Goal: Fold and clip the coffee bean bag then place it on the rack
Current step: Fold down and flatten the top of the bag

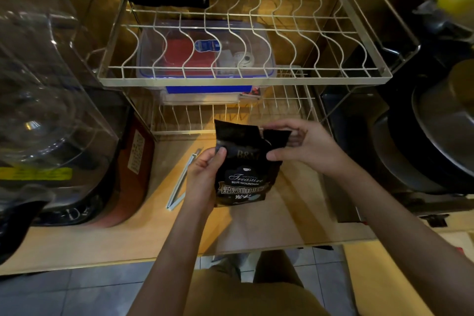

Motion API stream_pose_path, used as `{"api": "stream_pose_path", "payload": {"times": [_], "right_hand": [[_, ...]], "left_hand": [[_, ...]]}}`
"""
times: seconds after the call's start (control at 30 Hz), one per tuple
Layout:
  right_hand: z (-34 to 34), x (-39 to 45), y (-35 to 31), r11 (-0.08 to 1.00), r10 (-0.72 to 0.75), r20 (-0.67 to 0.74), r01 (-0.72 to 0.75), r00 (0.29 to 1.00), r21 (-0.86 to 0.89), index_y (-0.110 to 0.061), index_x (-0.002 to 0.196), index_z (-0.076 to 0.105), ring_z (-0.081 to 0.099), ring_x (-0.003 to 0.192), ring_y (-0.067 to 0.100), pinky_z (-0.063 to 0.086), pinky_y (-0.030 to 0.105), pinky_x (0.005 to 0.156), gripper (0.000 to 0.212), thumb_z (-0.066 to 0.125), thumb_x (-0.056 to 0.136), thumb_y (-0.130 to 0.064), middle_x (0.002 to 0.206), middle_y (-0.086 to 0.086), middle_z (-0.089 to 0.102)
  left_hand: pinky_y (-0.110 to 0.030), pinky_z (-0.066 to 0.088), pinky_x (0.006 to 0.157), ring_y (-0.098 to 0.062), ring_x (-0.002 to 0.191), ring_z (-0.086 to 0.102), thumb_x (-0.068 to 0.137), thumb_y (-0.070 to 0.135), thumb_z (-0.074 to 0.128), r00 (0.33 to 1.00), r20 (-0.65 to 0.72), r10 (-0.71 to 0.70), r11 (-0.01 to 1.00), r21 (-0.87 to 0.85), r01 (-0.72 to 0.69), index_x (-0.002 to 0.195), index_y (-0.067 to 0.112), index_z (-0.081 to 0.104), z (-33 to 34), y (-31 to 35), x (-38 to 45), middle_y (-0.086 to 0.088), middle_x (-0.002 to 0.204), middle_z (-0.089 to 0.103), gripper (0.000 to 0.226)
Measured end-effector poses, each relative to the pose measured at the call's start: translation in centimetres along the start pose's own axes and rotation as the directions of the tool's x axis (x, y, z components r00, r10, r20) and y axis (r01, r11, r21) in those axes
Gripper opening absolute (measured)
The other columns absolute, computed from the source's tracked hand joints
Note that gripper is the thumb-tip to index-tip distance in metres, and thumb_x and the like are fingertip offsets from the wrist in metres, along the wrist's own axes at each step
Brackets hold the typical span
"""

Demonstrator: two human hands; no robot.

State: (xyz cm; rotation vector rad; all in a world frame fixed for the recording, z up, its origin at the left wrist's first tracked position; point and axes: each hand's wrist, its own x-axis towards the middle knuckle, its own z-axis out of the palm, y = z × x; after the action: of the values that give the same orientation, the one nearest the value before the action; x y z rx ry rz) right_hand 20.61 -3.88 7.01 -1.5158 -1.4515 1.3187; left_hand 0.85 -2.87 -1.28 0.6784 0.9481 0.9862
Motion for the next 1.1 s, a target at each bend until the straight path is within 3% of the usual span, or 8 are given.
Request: {"api": "stream_pose_path", "payload": {"times": [0.13,0.33,0.43,0.53,0.67,0.8,0.97,1.1], "right_hand": [[1.6,-0.3,3.3,0.987,0.100,0.072,-0.108,0.992,0.122,-0.021,0.104,0.058,0.062,0.095,0.003,0.050,0.011,0.074,0.053,0.074,0.064,0.008,0.101,-0.008,0.065],[3.0,-0.1,5.2,0.972,0.048,-0.005,-0.046,0.999,0.231,-0.011,0.102,0.065,0.066,0.095,0.012,0.054,0.021,0.075,0.038,0.072,0.067,0.004,0.100,0.002,0.069],[3.7,-0.2,5.3,0.957,0.036,-0.082,-0.011,0.996,0.290,-0.002,0.090,0.068,0.069,0.085,0.012,0.055,0.019,0.068,0.023,0.070,0.069,0.006,0.085,-0.003,0.072],[4.5,-0.3,4.9,0.955,0.023,-0.183,0.033,0.983,0.294,0.004,0.083,0.069,0.069,0.076,0.013,0.055,0.019,0.064,0.012,0.069,0.071,0.004,0.084,0.004,0.072],[4.9,-0.1,4.4,0.967,0.023,-0.163,0.019,0.986,0.253,0.002,0.090,0.068,0.068,0.084,0.023,0.055,0.026,0.069,0.017,0.068,0.074,-0.002,0.093,0.017,0.070],[4.7,-0.5,3.9,0.950,0.018,-0.060,0.001,0.998,0.313,-0.006,0.096,0.068,0.068,0.088,0.019,0.056,0.025,0.074,0.028,0.068,0.070,-0.016,0.094,0.010,0.070],[5.2,-0.5,4.2,0.931,0.050,-0.165,0.014,0.985,0.366,0.001,0.089,0.069,0.069,0.078,0.011,0.053,0.017,0.065,0.020,0.063,0.077,-0.014,0.082,0.005,0.071],[5.6,-0.7,5.4,0.890,0.143,-0.237,-0.020,0.961,0.456,0.003,0.090,0.068,0.066,0.086,0.014,0.050,0.021,0.075,0.033,0.061,0.074,-0.026,0.089,0.015,0.069]], "left_hand": [[-0.023,0.055,0.064,-0.022,0.085,0.062,0.077,0.020,0.063,0.999,0.022,0.025,0.999,0.039,-0.025,0.086,0.009,0.064,-0.7,0.2,0.2,-0.021,0.102,0.057,0.013],[-0.023,0.055,0.061,-0.016,0.073,0.070,0.062,0.023,0.071,0.999,0.030,0.040,0.960,0.277,-0.047,0.081,0.016,0.067,0.2,1.0,-0.3,0.005,0.069,0.074,0.020],[-0.023,0.056,0.060,-0.017,0.071,0.070,0.073,0.013,0.067,1.000,0.000,0.007,0.981,0.195,-0.007,0.078,0.014,0.068,0.2,1.0,-0.2,0.002,0.068,0.075,0.005],[-0.024,0.057,0.064,-0.020,0.077,0.070,0.071,0.014,0.066,0.998,0.030,-0.061,0.995,0.077,0.059,0.083,0.010,0.068,-0.1,1.1,-0.1,-0.002,0.074,0.075,0.013],[-0.030,0.057,0.075,-0.027,0.092,0.067,0.072,0.018,0.067,0.990,0.040,-0.135,0.991,-0.019,0.136,0.101,0.005,0.063,-0.8,0.9,0.3,-0.009,0.091,0.073,0.032],[-0.028,0.058,0.073,-0.025,0.090,0.068,0.074,0.018,0.066,0.988,0.072,-0.134,0.990,-0.024,0.136,0.097,0.006,0.065,-0.9,1.3,0.2,-0.006,0.087,0.074,0.026],[-0.030,0.057,0.075,-0.028,0.091,0.067,0.069,0.024,0.064,0.999,-0.014,-0.045,0.995,0.085,0.046,0.092,0.006,0.067,-0.3,2.0,-0.1,-0.009,0.089,0.072,0.029],[-0.021,0.056,0.063,-0.020,0.082,0.070,0.075,0.034,0.058,0.999,-0.025,0.025,0.979,0.202,-0.019,0.082,0.015,0.069,0.0,2.1,-0.4,-0.004,0.080,0.074,0.023]]}}
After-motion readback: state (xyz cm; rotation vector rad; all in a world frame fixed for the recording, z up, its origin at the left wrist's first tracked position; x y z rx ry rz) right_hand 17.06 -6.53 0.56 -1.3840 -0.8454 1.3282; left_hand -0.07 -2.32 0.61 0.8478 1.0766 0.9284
